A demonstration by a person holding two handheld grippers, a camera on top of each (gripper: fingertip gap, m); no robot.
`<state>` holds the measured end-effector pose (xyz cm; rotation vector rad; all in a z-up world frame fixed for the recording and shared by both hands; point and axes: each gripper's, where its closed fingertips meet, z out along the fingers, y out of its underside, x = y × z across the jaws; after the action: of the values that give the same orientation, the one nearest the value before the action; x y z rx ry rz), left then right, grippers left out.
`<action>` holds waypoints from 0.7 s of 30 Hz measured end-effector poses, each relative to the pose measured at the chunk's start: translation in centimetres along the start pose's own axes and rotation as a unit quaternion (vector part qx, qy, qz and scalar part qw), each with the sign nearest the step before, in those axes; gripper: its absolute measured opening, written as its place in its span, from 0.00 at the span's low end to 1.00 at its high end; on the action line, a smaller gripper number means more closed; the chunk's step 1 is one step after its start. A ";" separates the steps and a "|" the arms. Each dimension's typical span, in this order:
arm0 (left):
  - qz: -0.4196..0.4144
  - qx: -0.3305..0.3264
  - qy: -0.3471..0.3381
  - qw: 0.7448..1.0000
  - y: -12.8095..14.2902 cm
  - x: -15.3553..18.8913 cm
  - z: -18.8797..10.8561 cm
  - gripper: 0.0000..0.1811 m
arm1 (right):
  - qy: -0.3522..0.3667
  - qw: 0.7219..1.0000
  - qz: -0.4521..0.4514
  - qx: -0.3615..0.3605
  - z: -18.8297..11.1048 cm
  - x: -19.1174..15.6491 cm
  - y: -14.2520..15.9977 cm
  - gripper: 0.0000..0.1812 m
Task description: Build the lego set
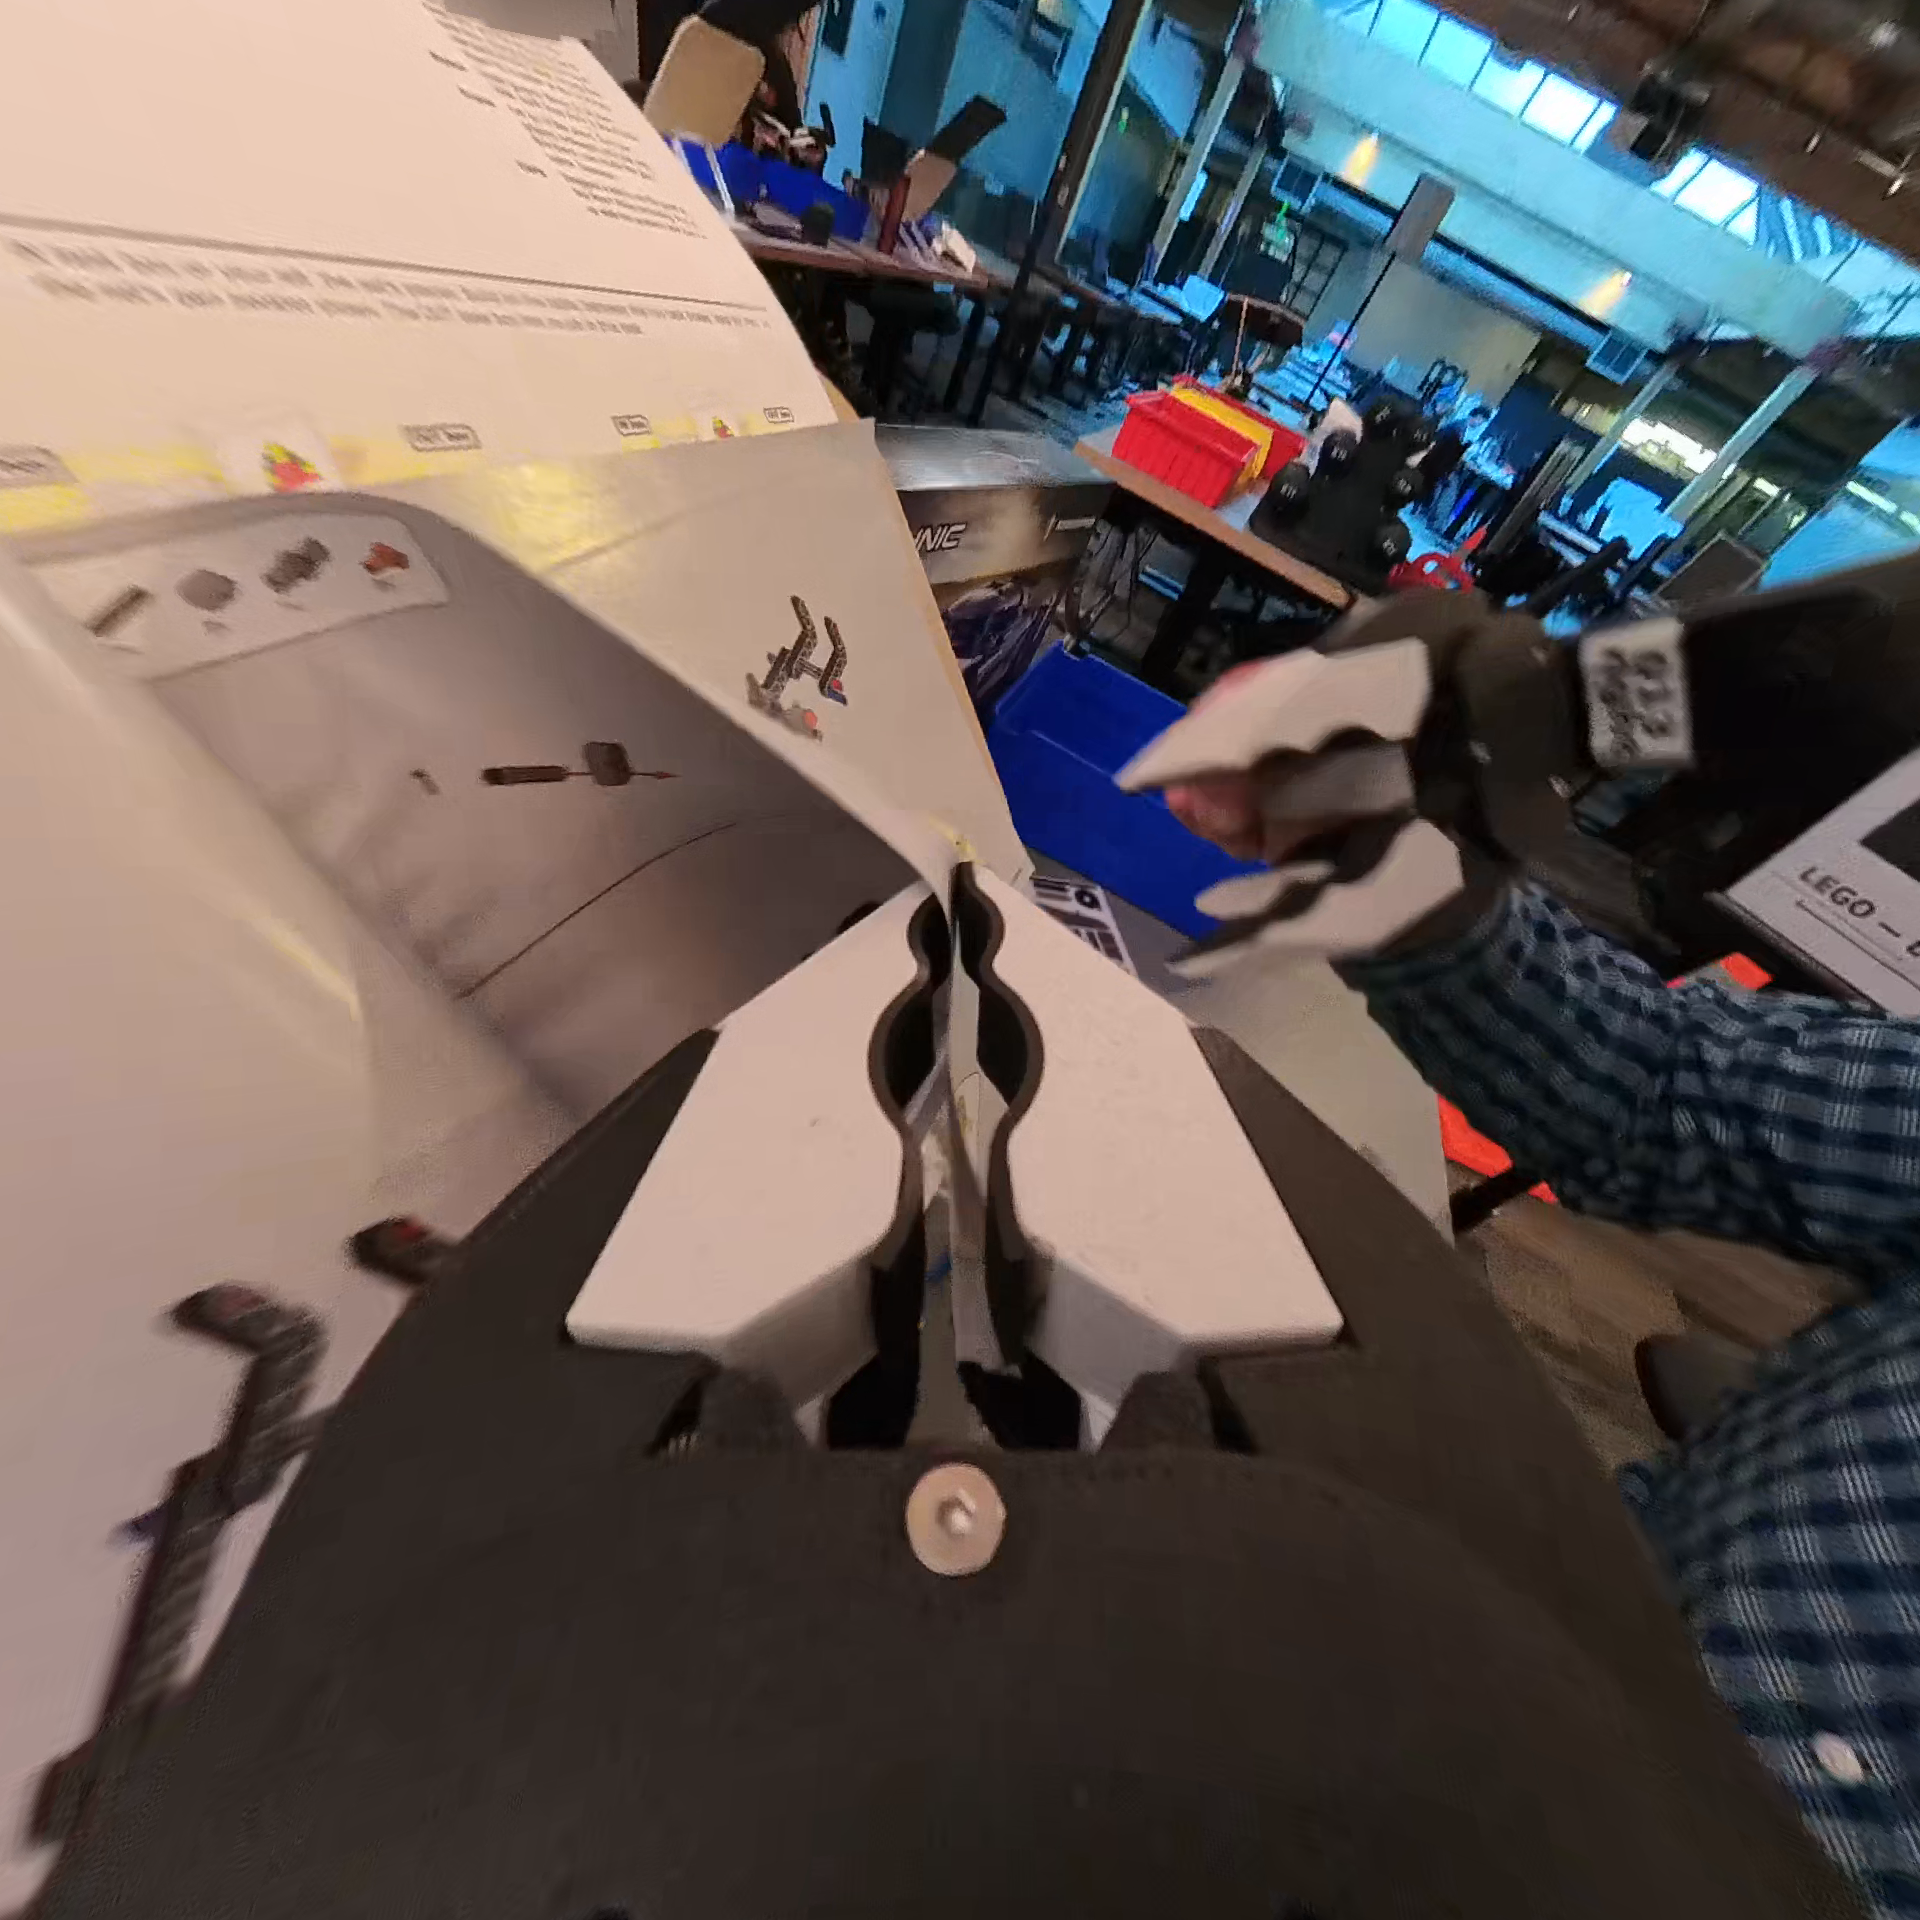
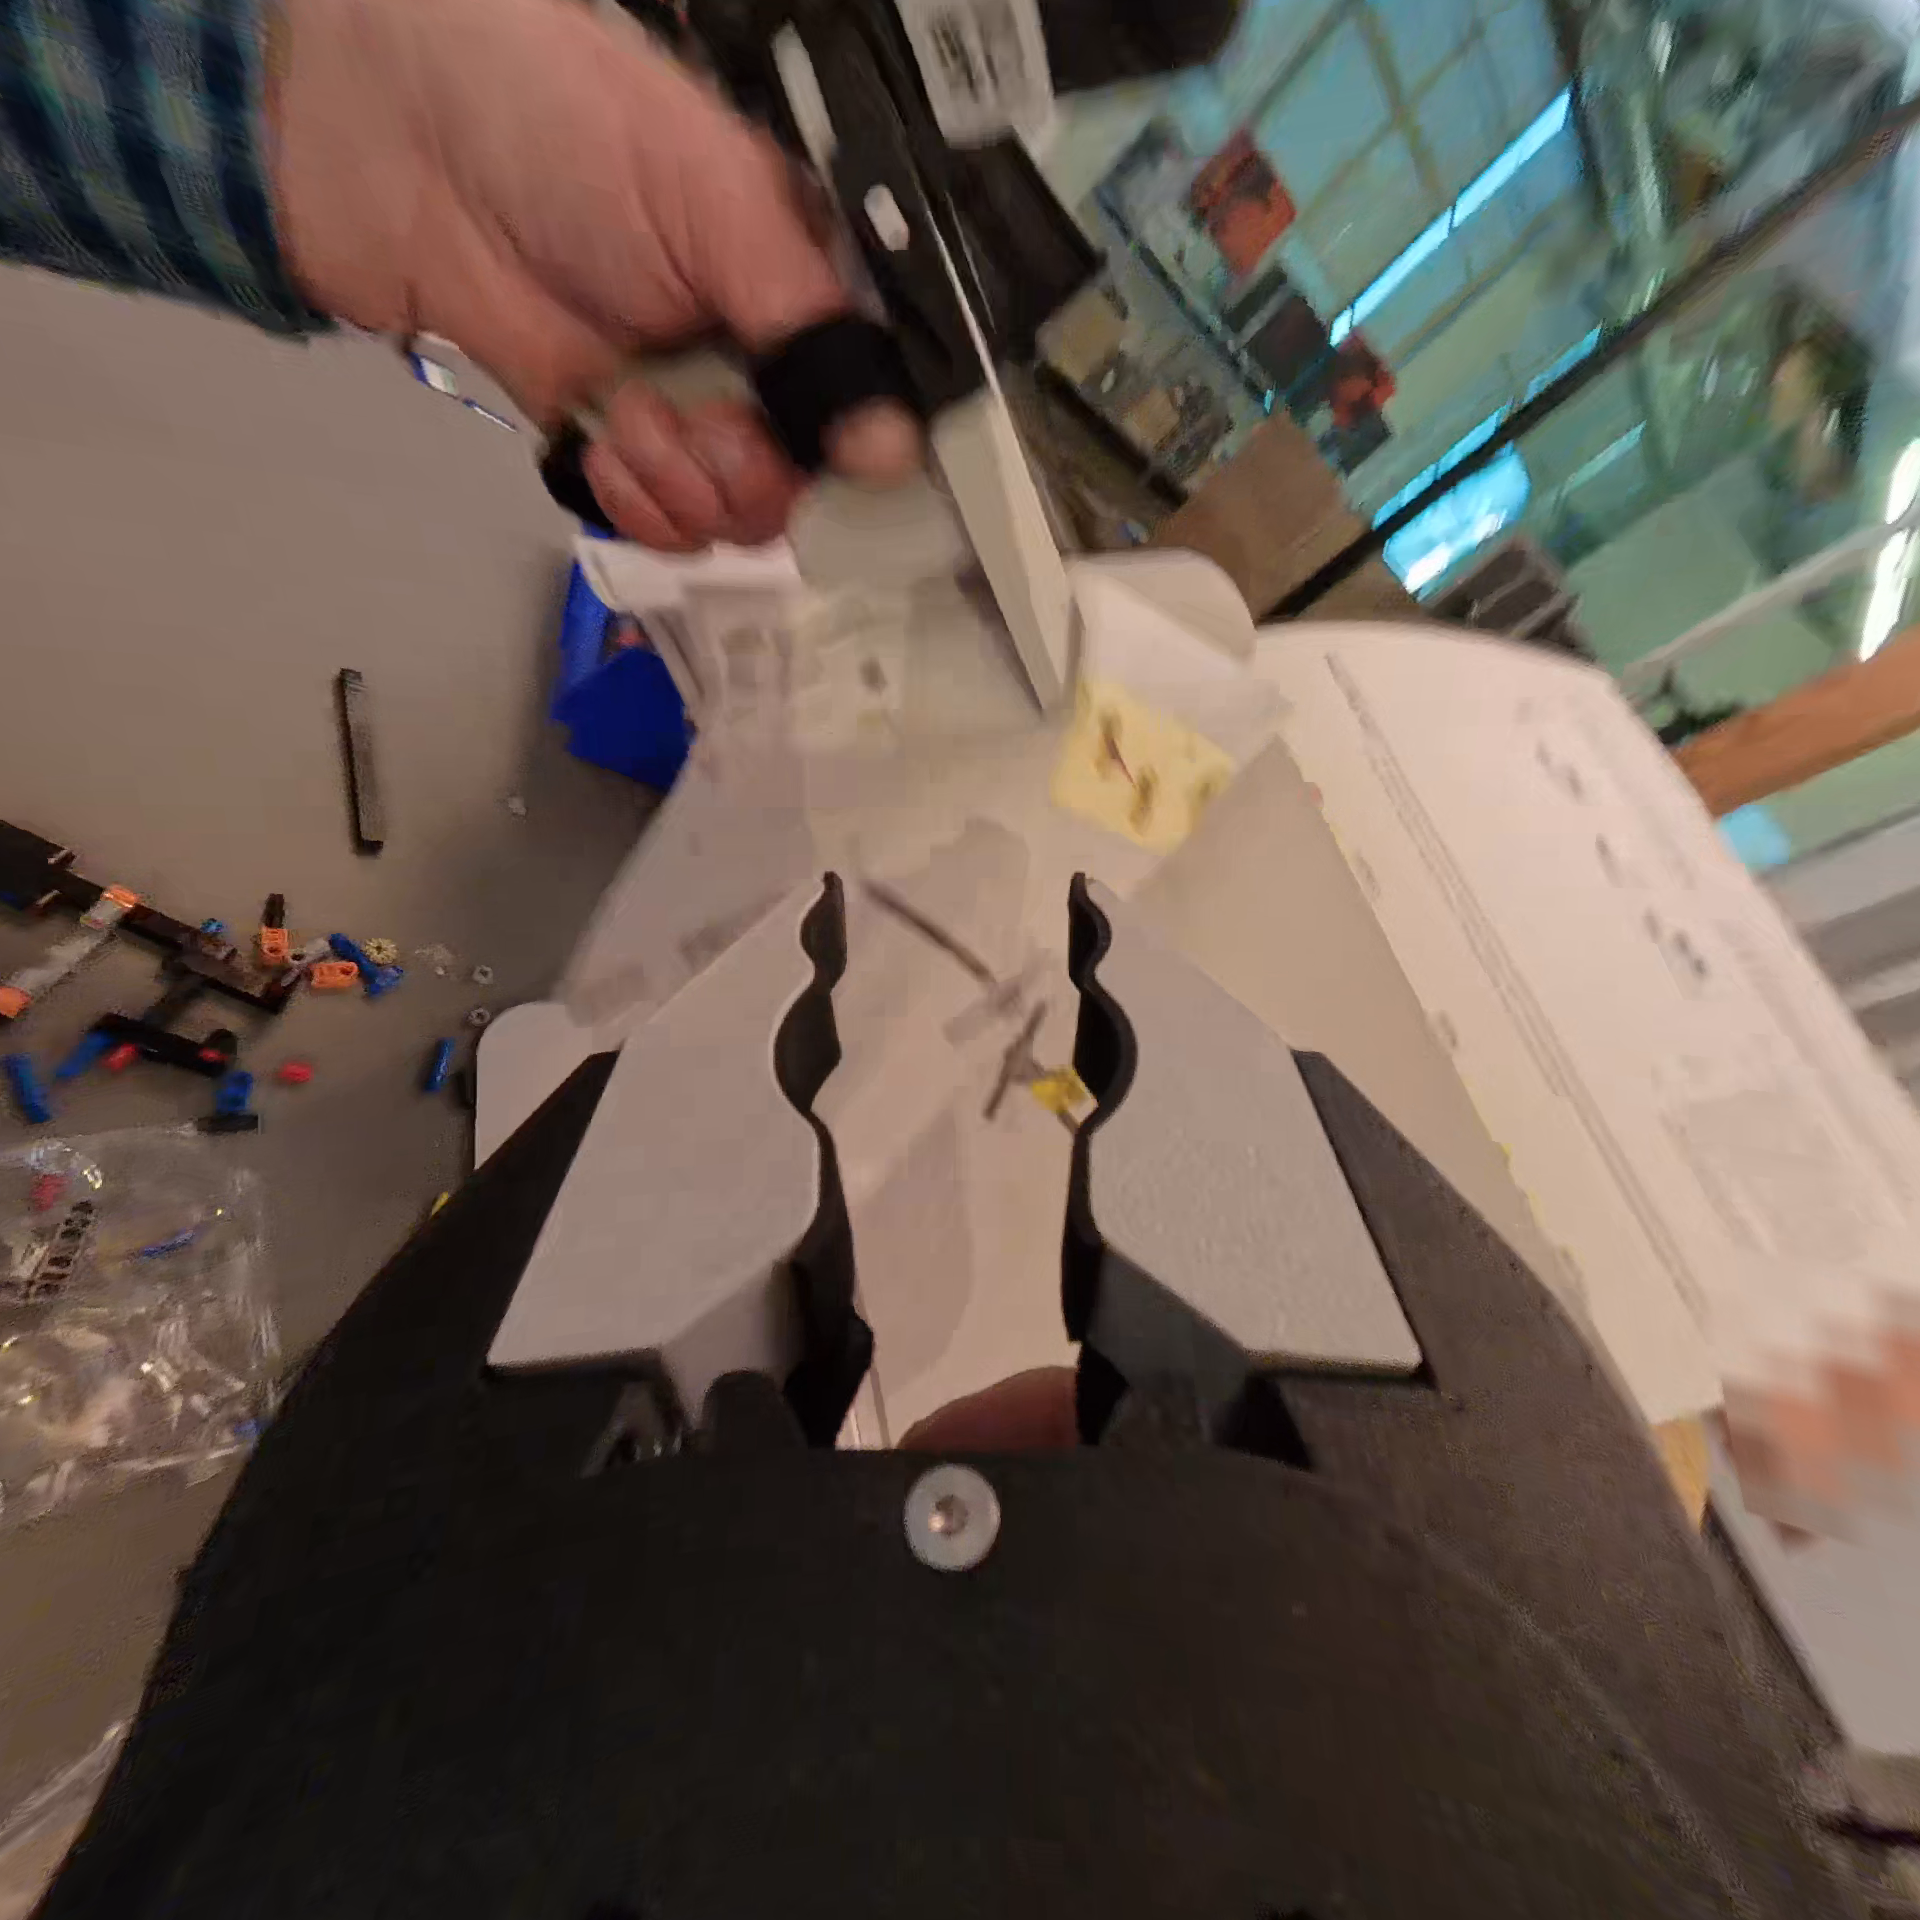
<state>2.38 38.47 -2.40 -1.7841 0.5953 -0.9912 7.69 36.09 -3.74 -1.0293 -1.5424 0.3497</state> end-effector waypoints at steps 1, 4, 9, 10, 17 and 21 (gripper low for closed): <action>0.003 -0.010 0.003 1.000 -0.3 0.0 -1.0 0.00 | -0.002 1.000 0.016 -0.020 0.2 0.8 1.0 0.25; 0.028 -0.049 -0.010 0.998 -0.7 -0.5 -3.8 0.00 | -0.020 0.997 0.024 -0.073 1.4 1.2 3.5 0.26; 0.062 -0.101 -0.054 0.991 -1.6 -2.9 -7.6 0.00 | -0.091 0.989 0.000 -0.120 4.7 -1.8 4.5 0.23; 0.064 -0.111 -0.064 0.990 -1.7 -3.5 -8.4 0.00 | -0.105 0.987 0.002 -0.121 5.3 -2.5 4.4 0.23; 0.080 -0.173 -0.101 0.977 -2.1 -7.4 -12.8 0.00 | -0.154 0.982 0.025 -0.107 8.5 -6.6 3.3 0.25; 0.094 -0.209 -0.125 0.965 -2.5 -9.2 -14.3 0.00 | -0.157 0.982 0.024 -0.106 10.2 -7.8 2.7 0.27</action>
<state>-14.74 39.07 -0.66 -2.1342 0.8390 -0.5220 -1.10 34.95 -13.47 -1.2221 -1.8714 0.4023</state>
